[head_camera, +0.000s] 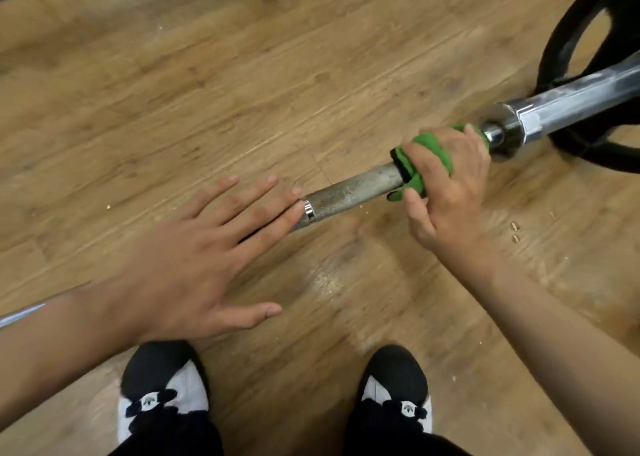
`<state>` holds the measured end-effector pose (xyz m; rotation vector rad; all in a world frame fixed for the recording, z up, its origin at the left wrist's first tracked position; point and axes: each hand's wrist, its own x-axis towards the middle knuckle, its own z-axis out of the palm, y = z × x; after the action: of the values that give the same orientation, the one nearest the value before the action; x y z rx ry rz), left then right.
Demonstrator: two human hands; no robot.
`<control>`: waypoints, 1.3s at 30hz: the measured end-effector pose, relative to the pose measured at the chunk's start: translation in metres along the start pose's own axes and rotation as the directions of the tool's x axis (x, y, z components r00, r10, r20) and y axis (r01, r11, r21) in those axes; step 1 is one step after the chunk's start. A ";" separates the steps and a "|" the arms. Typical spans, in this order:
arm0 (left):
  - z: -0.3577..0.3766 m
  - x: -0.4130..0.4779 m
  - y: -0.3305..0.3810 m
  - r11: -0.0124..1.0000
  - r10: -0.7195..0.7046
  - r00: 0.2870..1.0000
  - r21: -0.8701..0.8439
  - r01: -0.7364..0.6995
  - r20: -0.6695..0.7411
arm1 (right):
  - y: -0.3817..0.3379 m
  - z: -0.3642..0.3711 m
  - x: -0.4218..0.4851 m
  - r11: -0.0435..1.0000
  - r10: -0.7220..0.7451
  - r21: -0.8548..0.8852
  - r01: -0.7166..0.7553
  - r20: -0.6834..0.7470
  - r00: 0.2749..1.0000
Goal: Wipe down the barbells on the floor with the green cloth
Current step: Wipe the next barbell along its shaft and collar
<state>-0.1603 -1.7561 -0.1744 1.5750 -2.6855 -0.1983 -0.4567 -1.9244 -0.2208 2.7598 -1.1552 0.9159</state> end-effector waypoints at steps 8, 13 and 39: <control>-0.009 0.011 -0.029 1.000 -0.021 0.999 -0.005 0.021 0.044 | -0.109 0.034 0.028 0.980 0.048 0.192 -0.045 -0.010 0.999; -0.010 0.016 -0.029 0.991 -0.124 0.992 0.055 0.123 0.026 | -0.035 0.031 0.043 0.996 -0.037 0.084 0.041 -0.054 0.998; -0.016 0.027 -0.056 0.988 -0.152 0.988 0.021 0.152 0.019 | -0.099 0.043 0.048 0.993 0.041 0.106 -0.054 0.119 0.992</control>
<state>-0.1233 -1.8082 -0.1661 1.7941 -2.5903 -0.1930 -0.3427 -1.8934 -0.2113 2.9209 -1.2279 0.8575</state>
